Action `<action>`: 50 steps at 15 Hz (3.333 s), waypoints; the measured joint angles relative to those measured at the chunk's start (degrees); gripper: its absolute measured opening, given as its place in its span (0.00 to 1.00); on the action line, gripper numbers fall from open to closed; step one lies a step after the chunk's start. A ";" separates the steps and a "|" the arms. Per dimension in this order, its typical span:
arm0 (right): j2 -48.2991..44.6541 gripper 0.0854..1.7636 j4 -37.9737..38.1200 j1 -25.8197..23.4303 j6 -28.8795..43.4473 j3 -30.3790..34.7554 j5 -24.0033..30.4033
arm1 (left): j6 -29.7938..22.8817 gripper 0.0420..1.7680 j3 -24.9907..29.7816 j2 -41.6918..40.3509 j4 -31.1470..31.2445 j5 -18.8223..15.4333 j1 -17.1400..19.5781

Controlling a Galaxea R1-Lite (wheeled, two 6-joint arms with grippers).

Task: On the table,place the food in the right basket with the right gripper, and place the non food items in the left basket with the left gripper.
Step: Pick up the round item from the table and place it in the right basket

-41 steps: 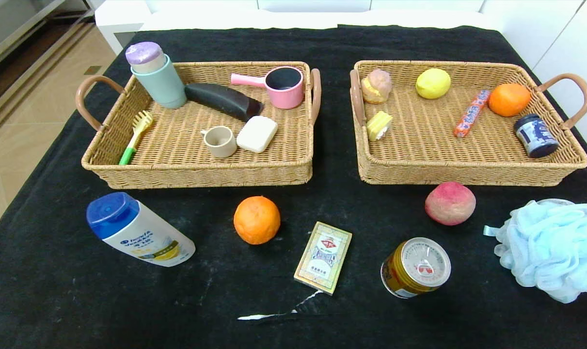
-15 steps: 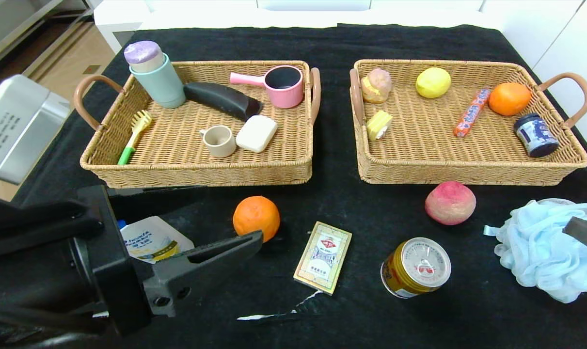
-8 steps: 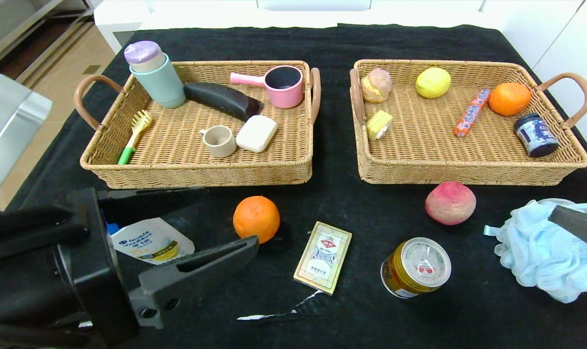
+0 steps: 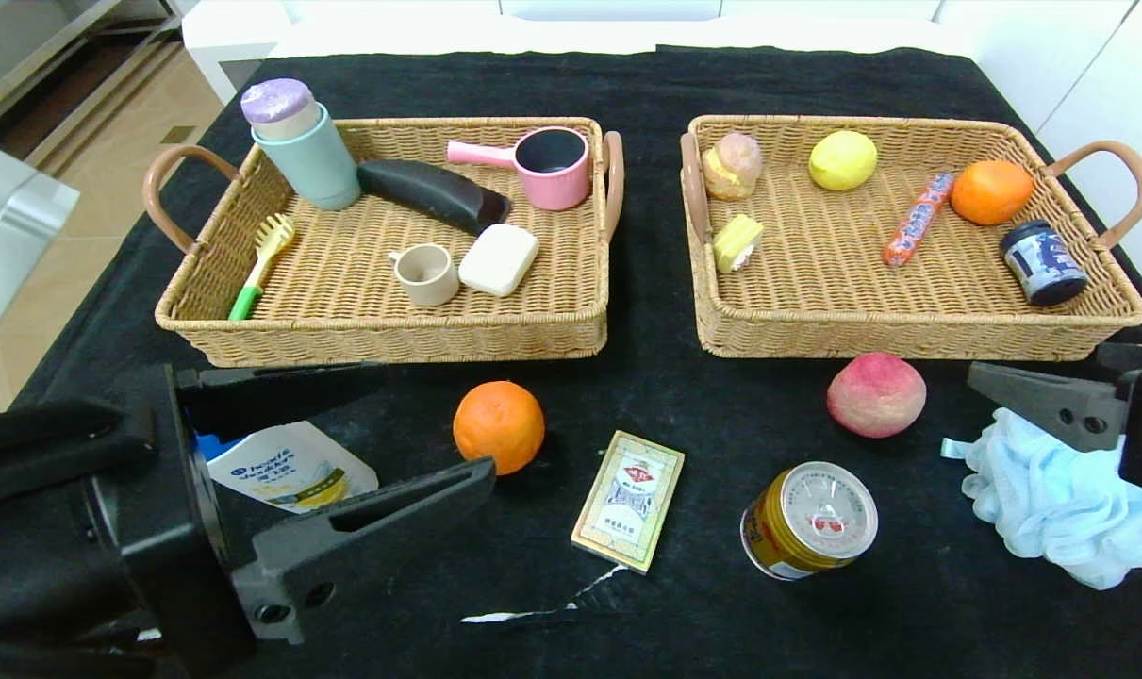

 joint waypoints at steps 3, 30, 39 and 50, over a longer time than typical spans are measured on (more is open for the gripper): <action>4.58 0.97 16.57 1.22 8.87 -11.39 -0.90 | 0.00 0.97 0.06 -0.34 -0.02 0.00 0.05; 30.74 0.97 27.75 -0.94 25.14 -30.76 -1.49 | 0.30 0.97 0.28 -2.38 0.09 0.09 0.02; 33.02 0.97 25.77 -2.26 25.11 -30.26 -1.48 | 0.30 0.97 0.80 -2.33 0.06 0.00 0.02; 33.69 0.97 25.77 -3.15 25.14 -29.85 -1.43 | 0.30 0.97 0.88 -2.33 0.06 0.01 0.00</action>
